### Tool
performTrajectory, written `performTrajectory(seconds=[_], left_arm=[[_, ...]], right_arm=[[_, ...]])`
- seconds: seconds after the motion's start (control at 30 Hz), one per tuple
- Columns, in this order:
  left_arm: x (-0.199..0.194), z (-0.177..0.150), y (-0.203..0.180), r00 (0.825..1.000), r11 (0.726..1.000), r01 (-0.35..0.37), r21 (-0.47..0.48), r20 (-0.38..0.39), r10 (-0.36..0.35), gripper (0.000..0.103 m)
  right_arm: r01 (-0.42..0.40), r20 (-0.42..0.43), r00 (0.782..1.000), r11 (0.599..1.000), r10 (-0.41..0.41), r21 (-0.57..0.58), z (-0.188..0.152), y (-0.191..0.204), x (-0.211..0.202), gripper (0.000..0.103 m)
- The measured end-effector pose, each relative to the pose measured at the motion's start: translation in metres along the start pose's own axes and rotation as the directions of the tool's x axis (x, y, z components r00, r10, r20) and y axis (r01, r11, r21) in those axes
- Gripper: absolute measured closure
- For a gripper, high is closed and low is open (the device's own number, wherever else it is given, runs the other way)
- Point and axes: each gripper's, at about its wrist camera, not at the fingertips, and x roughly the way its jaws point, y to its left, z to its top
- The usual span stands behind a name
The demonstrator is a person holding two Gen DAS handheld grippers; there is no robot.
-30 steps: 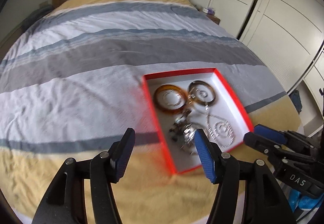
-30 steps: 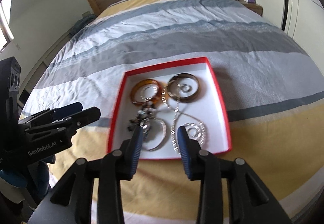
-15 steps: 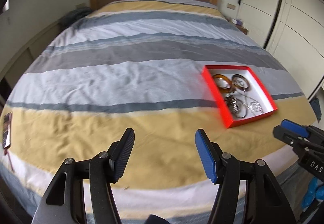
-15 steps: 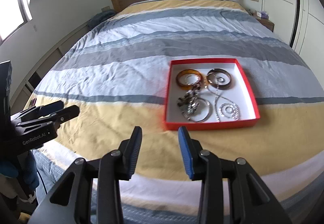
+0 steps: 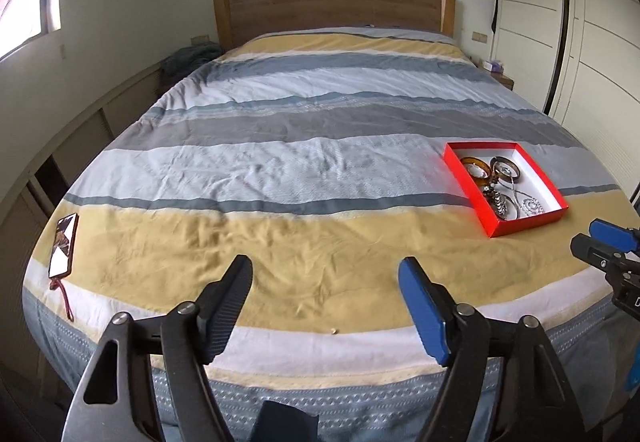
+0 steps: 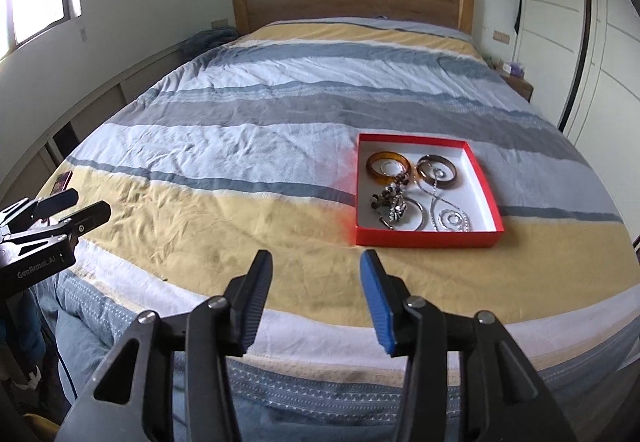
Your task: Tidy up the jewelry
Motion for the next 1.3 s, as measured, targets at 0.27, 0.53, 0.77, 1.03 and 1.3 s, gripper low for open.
performTrajectory(seconds=[0.27,0.53,0.77,1.03,1.3], left_arm=[[-0.009,-0.013,0.013,0.999,0.999,-0.028,-0.045,0.016,0.029,0.009],[-0.012,-0.021,0.013,0.999,0.998,-0.033,-0.050,0.015,0.033,0.000],[-0.011,-0.021,0.007,0.999,0.999,-0.033,-0.038,0.009,0.033,0.000],[-0.006,-0.023,-0.002,0.999,0.999,-0.037,-0.018,-0.006,0.037,0.000],[-0.002,-0.024,-0.009,1.000,1.000,-0.023,0.002,-0.009,0.023,0.000]], right_arm=[[0.002,0.021,1.000,0.999,-0.001,-0.043,-0.006,0.015,-0.012,0.058],[0.011,0.031,0.999,0.998,-0.009,-0.054,-0.010,0.018,-0.015,0.057],[0.015,0.032,0.999,0.999,-0.014,-0.034,-0.012,0.011,-0.013,0.055],[0.010,0.002,1.000,1.000,-0.010,0.000,-0.021,-0.003,-0.001,0.053],[0.020,-0.039,0.999,1.000,-0.019,0.017,-0.029,-0.009,0.014,0.053]])
